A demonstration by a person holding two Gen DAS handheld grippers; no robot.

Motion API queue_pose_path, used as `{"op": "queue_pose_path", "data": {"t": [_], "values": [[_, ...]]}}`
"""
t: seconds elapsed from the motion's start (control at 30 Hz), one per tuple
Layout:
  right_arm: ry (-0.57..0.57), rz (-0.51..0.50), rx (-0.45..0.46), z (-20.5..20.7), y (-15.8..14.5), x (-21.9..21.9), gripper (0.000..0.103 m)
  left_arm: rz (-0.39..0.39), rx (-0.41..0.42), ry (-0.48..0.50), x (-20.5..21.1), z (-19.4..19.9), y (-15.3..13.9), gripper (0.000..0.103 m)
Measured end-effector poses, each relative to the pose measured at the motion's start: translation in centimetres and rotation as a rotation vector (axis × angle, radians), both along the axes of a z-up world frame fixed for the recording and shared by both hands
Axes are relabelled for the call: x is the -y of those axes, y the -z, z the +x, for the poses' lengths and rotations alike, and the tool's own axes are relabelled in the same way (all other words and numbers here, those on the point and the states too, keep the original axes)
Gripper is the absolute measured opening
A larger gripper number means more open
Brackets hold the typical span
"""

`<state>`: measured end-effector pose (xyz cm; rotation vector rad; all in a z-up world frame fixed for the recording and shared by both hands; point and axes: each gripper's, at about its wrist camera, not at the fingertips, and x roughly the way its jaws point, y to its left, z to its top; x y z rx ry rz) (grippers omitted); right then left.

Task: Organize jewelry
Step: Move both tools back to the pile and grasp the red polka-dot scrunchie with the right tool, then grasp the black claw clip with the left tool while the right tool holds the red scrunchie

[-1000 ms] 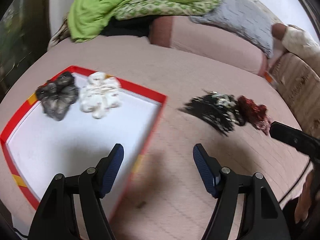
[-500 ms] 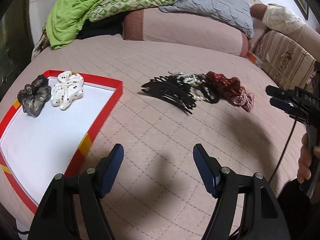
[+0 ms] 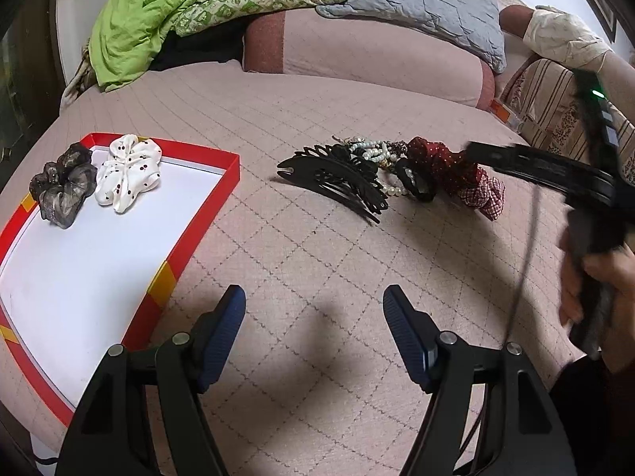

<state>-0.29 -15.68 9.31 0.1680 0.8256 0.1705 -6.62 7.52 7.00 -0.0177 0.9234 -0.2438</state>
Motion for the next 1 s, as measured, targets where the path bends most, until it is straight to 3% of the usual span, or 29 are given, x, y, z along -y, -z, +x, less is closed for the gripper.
{"op": "queue_pose_path", "data": {"t": [0.13,0.17,0.23,0.37,0.53,0.6,0.8,1.0], "values": [[-0.045,-0.080,-0.033,2.9,1.8,-1.7,0.066,-0.009,-0.023,-0.016,-0.2,0.8,0.0,0.071],[-0.047,-0.104,-0.049,3.6,2.4,-1.8,0.062,-0.011,-0.029,-0.023,-0.2,1.0,0.0,0.071],[-0.034,-0.092,-0.076,4.4,3.4,-1.3,0.015,-0.025,-0.045,-0.036,-0.3,1.7,-0.1,0.071],[0.018,0.001,-0.051,3.9,2.4,1.2,0.012,-0.070,-0.076,-0.064,0.0,3.4,-0.3,0.071],[0.118,0.109,0.168,0.1,-2.4,5.0,0.012,-0.133,-0.130,-0.142,0.4,6.2,-0.4,0.071],[0.138,0.149,0.203,-0.6,-3.0,6.2,0.012,-0.138,-0.139,-0.164,0.9,7.2,-0.5,0.071],[0.164,0.230,0.198,-0.3,-3.1,7.6,0.012,-0.084,-0.113,-0.171,3.8,11.1,-1.1,0.071],[0.141,0.243,0.220,-0.2,-3.7,6.8,0.012,-0.031,-0.162,-0.244,5.8,14.7,1.4,0.071]]}}
